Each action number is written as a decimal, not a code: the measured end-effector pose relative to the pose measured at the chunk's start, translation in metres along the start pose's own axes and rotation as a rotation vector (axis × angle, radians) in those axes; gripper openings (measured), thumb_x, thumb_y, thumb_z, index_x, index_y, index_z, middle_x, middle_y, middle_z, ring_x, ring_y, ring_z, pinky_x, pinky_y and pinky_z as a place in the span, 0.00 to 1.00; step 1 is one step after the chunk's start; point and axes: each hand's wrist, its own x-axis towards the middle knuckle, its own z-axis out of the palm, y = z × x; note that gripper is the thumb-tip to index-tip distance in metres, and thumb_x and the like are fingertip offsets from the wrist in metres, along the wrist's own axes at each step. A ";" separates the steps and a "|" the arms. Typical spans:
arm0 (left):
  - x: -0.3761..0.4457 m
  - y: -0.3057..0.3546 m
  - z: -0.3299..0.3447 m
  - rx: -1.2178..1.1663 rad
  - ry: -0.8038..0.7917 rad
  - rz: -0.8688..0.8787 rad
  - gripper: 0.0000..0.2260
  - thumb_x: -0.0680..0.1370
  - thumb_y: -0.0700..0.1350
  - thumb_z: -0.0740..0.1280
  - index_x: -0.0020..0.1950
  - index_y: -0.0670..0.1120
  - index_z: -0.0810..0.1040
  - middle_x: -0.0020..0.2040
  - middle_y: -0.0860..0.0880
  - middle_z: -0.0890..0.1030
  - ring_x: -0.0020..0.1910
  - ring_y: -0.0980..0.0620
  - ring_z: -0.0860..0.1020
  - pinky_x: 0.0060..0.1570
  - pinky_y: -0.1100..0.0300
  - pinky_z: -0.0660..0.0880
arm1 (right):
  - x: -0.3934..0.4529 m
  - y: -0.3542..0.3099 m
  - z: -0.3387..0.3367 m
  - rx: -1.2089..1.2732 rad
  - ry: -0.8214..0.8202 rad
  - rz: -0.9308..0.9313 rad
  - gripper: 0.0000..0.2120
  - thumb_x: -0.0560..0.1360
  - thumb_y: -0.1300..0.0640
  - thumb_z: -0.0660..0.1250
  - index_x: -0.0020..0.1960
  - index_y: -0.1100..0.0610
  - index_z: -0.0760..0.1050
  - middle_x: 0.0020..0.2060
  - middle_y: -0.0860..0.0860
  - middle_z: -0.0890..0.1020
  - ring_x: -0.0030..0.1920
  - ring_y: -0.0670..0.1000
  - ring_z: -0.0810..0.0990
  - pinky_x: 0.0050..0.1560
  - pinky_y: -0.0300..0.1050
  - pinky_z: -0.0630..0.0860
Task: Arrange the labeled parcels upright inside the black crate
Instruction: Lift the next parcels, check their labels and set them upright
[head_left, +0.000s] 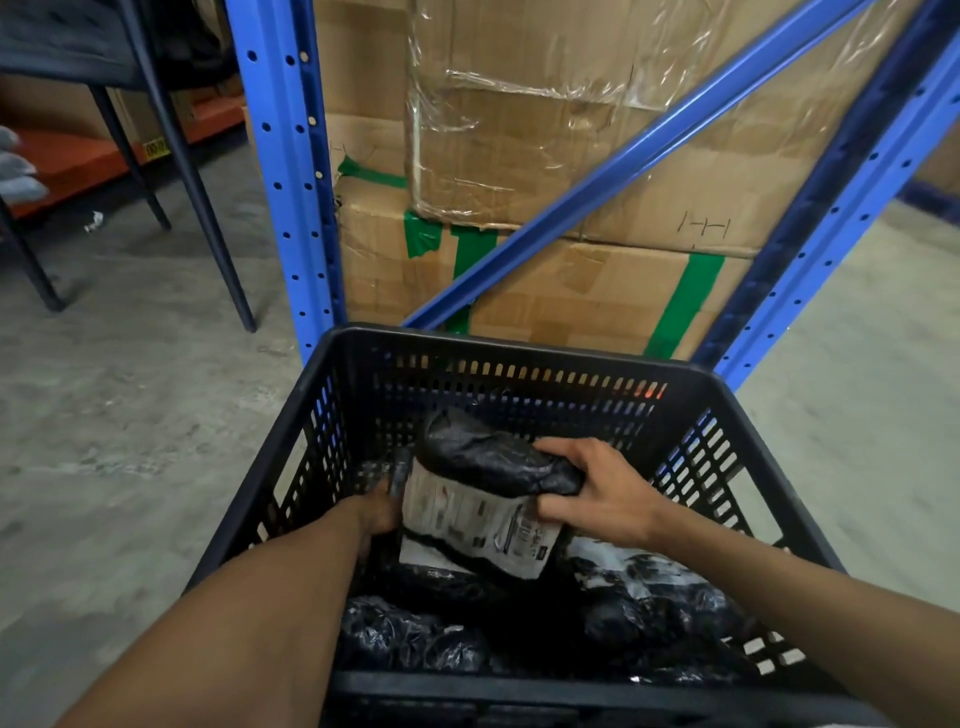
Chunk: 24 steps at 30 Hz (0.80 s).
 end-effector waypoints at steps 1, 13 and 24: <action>0.000 0.001 0.005 0.067 0.002 0.025 0.24 0.83 0.43 0.62 0.79 0.42 0.61 0.76 0.43 0.67 0.74 0.40 0.67 0.68 0.55 0.67 | -0.001 0.002 -0.001 0.043 0.030 0.024 0.16 0.64 0.45 0.72 0.51 0.45 0.80 0.40 0.51 0.86 0.42 0.52 0.85 0.45 0.53 0.81; -0.026 0.042 0.006 0.271 0.158 -0.002 0.31 0.82 0.63 0.54 0.75 0.41 0.70 0.75 0.40 0.70 0.72 0.40 0.70 0.72 0.48 0.66 | -0.001 0.019 -0.010 0.559 0.261 0.239 0.14 0.62 0.51 0.72 0.46 0.55 0.82 0.39 0.46 0.85 0.41 0.46 0.82 0.42 0.38 0.76; -0.080 0.110 0.008 -0.381 -0.166 0.224 0.24 0.79 0.60 0.64 0.68 0.46 0.77 0.62 0.44 0.84 0.63 0.44 0.80 0.67 0.41 0.73 | 0.016 0.013 -0.002 0.898 0.209 0.371 0.22 0.62 0.50 0.69 0.52 0.59 0.84 0.48 0.56 0.89 0.41 0.51 0.88 0.35 0.45 0.82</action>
